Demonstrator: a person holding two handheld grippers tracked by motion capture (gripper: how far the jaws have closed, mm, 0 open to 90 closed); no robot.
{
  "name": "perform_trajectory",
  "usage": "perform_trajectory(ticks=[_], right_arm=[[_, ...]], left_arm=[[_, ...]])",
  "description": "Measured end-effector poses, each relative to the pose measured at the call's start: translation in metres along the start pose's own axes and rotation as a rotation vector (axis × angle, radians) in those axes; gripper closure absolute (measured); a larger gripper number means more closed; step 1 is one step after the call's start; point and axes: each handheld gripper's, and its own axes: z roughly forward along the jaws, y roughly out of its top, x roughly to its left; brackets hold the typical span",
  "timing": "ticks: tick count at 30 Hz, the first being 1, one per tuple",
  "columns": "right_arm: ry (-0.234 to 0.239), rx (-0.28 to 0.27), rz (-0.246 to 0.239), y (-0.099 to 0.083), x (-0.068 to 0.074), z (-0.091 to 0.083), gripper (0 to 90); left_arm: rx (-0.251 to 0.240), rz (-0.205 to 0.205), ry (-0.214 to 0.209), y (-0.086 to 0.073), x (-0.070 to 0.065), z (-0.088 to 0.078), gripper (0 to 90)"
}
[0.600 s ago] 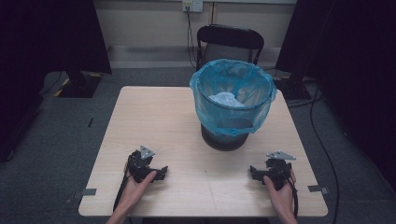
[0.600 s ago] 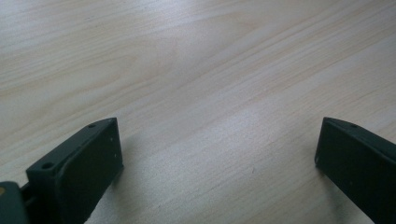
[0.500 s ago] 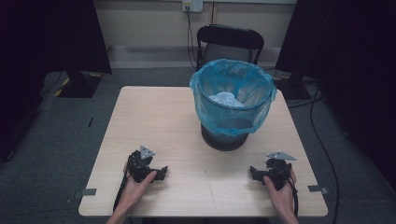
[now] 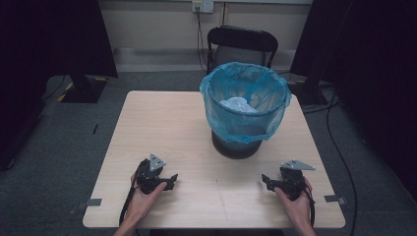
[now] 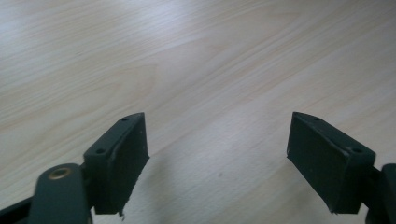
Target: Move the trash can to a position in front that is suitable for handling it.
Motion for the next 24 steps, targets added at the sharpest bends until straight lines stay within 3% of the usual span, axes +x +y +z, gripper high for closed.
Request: perform_trajectory(ticks=[3, 7, 9, 12, 14, 19, 24], right_arm=[[0.033, -0.026, -0.002, 0.003, 0.0, -0.005, 24.3], [0.074, -0.048, -0.009, 0.008, 0.001, -0.009, 29.1], [0.083, -0.064, -0.007, 0.011, 0.001, -0.012, 33.1], [0.094, -0.087, -0.012, 0.016, 0.001, -0.015, 35.2], [0.108, -0.1, -0.015, 0.021, 0.0, -0.015, 36.3], [0.12, -0.105, -0.002, 0.032, -0.004, -0.014, 34.2], [0.101, -0.127, 0.005, 0.043, -0.009, -0.016, 25.0]], left_arm=[[-0.025, -0.003, 0.009, 0.008, -0.001, 0.0, 20.6], [-0.085, -0.055, -0.051, 0.018, 0.003, -0.007, 20.7], [-0.11, -0.052, -0.049, 0.022, 0.004, -0.009, 20.7], [-0.104, -0.036, -0.071, 0.033, 0.005, -0.008, 20.7], [-0.116, -0.048, -0.092, 0.04, 0.005, -0.006, 20.6], [-0.132, -0.033, -0.091, 0.054, -0.002, 0.002, 19.6], [-0.129, -0.039, -0.113, 0.066, -0.005, 0.013, 19.2]])
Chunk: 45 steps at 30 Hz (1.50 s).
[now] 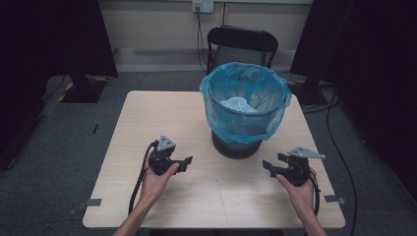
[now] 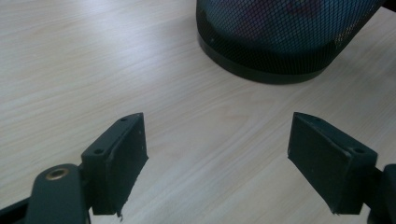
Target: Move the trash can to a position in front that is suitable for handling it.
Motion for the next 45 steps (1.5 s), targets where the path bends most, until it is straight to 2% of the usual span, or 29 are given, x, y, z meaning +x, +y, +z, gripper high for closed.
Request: perform_trajectory(ticks=[2, 4, 6, 7, 9, 11, 12, 13, 15, 17, 21, 25, 29, 31, 32, 35, 36, 38, 40, 41, 42, 43, 45], right_arm=[[-0.008, 0.0, 0.02, 0.005, -0.003, 0.0, 21.8], [-0.008, -0.001, 0.032, 0.011, -0.007, 0.0, 24.7], [0.0, -0.004, 0.028, 0.016, -0.011, 0.001, 30.5], [-0.006, -0.005, 0.031, 0.019, -0.012, 0.002, 30.7], [-0.018, -0.003, 0.018, 0.027, -0.015, 0.005, 38.6], [-0.067, 0.004, -0.012, 0.035, -0.017, 0.009, 41.5], [-0.071, 0.001, -0.013, 0.039, -0.019, 0.011, 44.7], [-0.069, -0.001, -0.012, 0.043, -0.02, 0.012, 44.8], [-0.095, 0.009, -0.021, 0.051, -0.024, 0.015, 43.0], [-0.104, 0.01, -0.009, 0.059, -0.029, 0.018, 40.1], [-0.118, 0.006, 0.026, 0.072, -0.038, 0.023, 34.1], [-0.139, -0.015, 0.057, 0.078, -0.048, 0.029, 30.1], [-0.166, -0.028, 0.109, 0.083, -0.063, 0.041, 29.7], [-0.166, -0.033, 0.129, 0.087, -0.068, 0.048, 29.4], [-0.168, -0.038, 0.14, 0.089, -0.071, 0.052, 28.7], [-0.182, -0.048, 0.163, 0.094, -0.079, 0.06, 25.4], [-0.187, -0.046, 0.163, 0.095, -0.081, 0.063, 25.3], [-0.188, -0.057, 0.17, 0.098, -0.084, 0.067, 23.1], [-0.183, -0.058, 0.176, 0.099, -0.083, 0.072, 22.8], [-0.172, -0.061, 0.176, 0.099, -0.082, 0.073, 28.4], [-0.166, -0.064, 0.168, 0.099, -0.081, 0.074, 30.8], [-0.162, -0.075, 0.172, 0.098, -0.08, 0.074, 33.3], [-0.136, -0.089, 0.175, 0.096, -0.08, 0.073, 36.2]], left_arm=[[-0.01, -0.005, -0.001, 0.003, -0.001, 0.006, 20.6], [0.009, 0.001, -0.009, 0.008, -0.001, 0.011, 21.0], [-0.001, 0.013, 0.011, 0.014, 0.0, 0.014, 20.5], [-0.008, 0.01, 0.009, 0.017, 0.0, 0.016, 20.6], [0.001, 0.011, -0.003, 0.025, 0.002, 0.02, 20.1], [0.024, 0.056, 0.011, 0.033, 0.002, 0.025, 18.7], [0.02, 0.068, 0.026, 0.037, 0.001, 0.027, 18.5], [0.006, 0.058, 0.027, 0.041, 0.002, 0.03, 18.7], [-0.015, 0.038, 0.013, 0.048, 0.006, 0.034, 18.8], [-0.041, 0.029, 0.019, 0.055, 0.01, 0.039, 18.7], [-0.063, 0.059, 0.059, 0.07, 0.021, 0.05, 19.0], [-0.069, 0.012, 0.058, 0.085, 0.033, 0.065, 19.7], [-0.069, 0.039, 0.087, 0.098, 0.036, 0.083, 19.8], [-0.083, 0.001, 0.065, 0.103, 0.04, 0.09, 19.7], [-0.091, -0.013, 0.076, 0.106, 0.042, 0.093, 19.7], [-0.11, -0.016, 0.107, 0.114, 0.045, 0.102, 19.7], [-0.117, -0.021, 0.096, 0.116, 0.046, 0.105, 19.7], [-0.117, -0.013, 0.11, 0.12, 0.045, 0.11, 19.5], [-0.125, -0.04, 0.073, 0.12, 0.045, 0.115, 20.6], [-0.127, -0.041, 0.062, 0.12, 0.044, 0.115, 23.9], [-0.131, -0.029, 0.058, 0.119, 0.045, 0.115, 26.4], [-0.137, -0.043, 0.049, 0.118, 0.044, 0.114, 27.6], [-0.137, -0.041, 0.023, 0.117, 0.043, 0.112, 34.1]])
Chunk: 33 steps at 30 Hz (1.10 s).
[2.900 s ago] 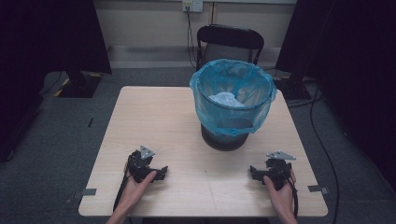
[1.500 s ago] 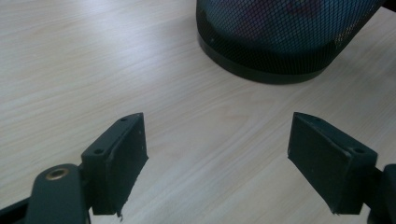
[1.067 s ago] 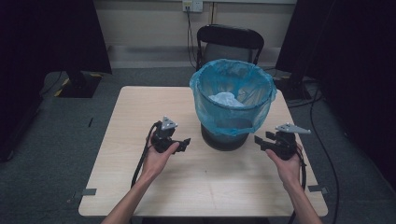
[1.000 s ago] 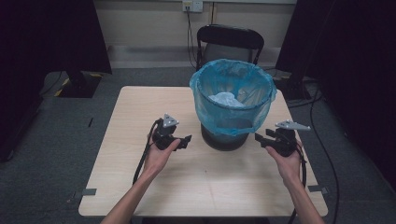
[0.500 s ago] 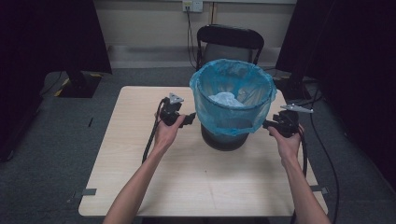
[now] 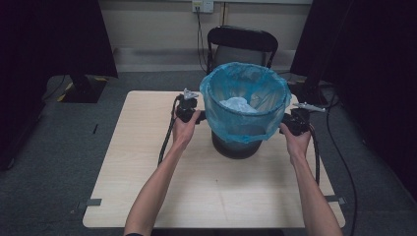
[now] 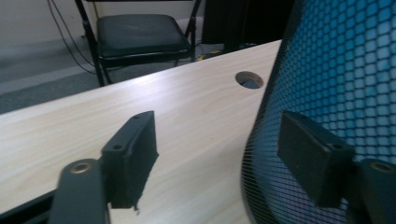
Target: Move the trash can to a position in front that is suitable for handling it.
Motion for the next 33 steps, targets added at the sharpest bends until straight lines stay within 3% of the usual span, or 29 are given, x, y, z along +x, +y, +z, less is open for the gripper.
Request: perform_trajectory(ticks=[2, 8, 9, 11, 15, 25, 30, 33], right_arm=[[0.022, -0.008, 0.0, -0.002, 0.001, -0.002, 41.9], [0.051, -0.017, -0.006, -0.008, 0.006, -0.006, 44.4], [0.055, -0.018, -0.004, -0.009, 0.008, -0.007, 44.9], [0.076, -0.019, -0.011, -0.012, 0.012, -0.01, 45.2], [0.119, 0.0, -0.035, -0.018, 0.023, -0.016, 43.1], [0.159, 0.018, -0.077, -0.03, 0.046, -0.033, 43.7], [0.188, 0.015, -0.086, -0.037, 0.053, -0.041, 43.8], [0.211, 0.013, -0.082, -0.042, 0.056, -0.045, 43.0]], left_arm=[[0.01, -0.002, -0.011, -0.001, -0.002, -0.003, 40.6], [0.023, 0.002, -0.061, -0.007, 0.0, -0.016, 42.6], [0.019, -0.012, -0.065, -0.01, 0.0, -0.019, 42.6], [0.014, -0.036, -0.067, -0.016, 0.0, -0.029, 42.6], [0.014, -0.042, -0.061, -0.027, -0.001, -0.049, 42.6], [0.039, 0.01, -0.043, -0.04, -0.007, -0.084, 44.1], [0.04, -0.012, -0.061, -0.05, -0.011, -0.099, 46.2], [0.052, 0.029, -0.043, -0.054, -0.014, -0.111, 46.2]])
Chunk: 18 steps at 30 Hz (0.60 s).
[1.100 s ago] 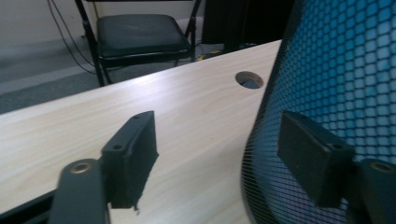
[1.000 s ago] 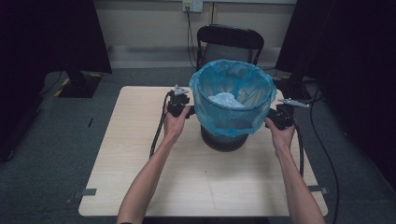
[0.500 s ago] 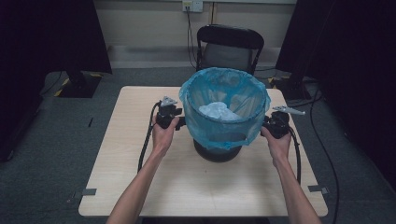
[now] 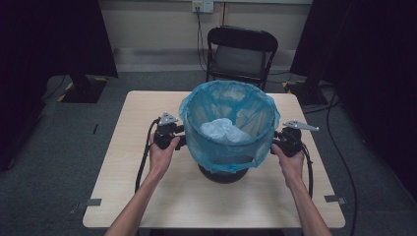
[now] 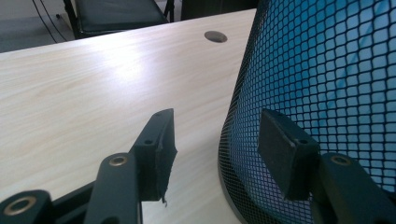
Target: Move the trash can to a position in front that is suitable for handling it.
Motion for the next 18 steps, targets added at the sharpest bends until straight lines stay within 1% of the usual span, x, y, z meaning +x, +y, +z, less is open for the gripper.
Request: perform_trajectory(ticks=[1, 2, 4, 6, 7, 10, 12, 13, 15, 16, 18], right_arm=[[0.004, -0.001, -0.006, -0.001, 0.003, -0.001, 43.0], [0.014, 0.001, -0.011, -0.003, 0.006, -0.003, 43.0], [0.016, 0.001, -0.015, -0.005, 0.01, -0.005, 43.4], [0.024, 0.003, -0.022, -0.006, 0.013, -0.007, 42.8], [0.03, 0.006, -0.021, -0.007, 0.014, -0.008, 42.9], [0.036, 0.012, -0.03, -0.008, 0.017, -0.01, 43.0], [0.04, 0.018, -0.049, -0.01, 0.022, -0.012, 43.7], [0.045, 0.022, -0.047, -0.01, 0.023, -0.013, 43.8], [0.054, 0.022, -0.052, -0.013, 0.027, -0.014, 43.8], [0.063, 0.023, -0.053, -0.014, 0.028, -0.015, 43.7], [0.069, 0.025, -0.051, -0.016, 0.032, -0.016, 43.9]], left_arm=[[0.004, 0.01, 0.006, -0.001, -0.001, -0.003, 46.2], [0.009, 0.008, 0.005, -0.003, -0.002, -0.008, 46.2], [0.011, 0.012, 0.002, -0.006, -0.004, -0.013, 46.2], [0.007, 0.005, 0.009, -0.01, -0.007, -0.018, 46.2], [0.003, 0.012, 0.012, -0.012, -0.008, -0.02, 46.2], [-0.001, 0.014, 0.009, -0.015, -0.01, -0.025, 47.0], [0.0, 0.015, 0.001, -0.02, -0.012, -0.033, 46.9], [-0.006, 0.007, -0.005, -0.022, -0.012, -0.035, 46.9], [-0.011, 0.003, -0.02, -0.026, -0.011, -0.041, 46.7], [-0.011, 0.003, -0.02, -0.026, -0.011, -0.041, 46.7], [-0.025, -0.014, -0.042, -0.033, -0.01, -0.048, 46.2]])
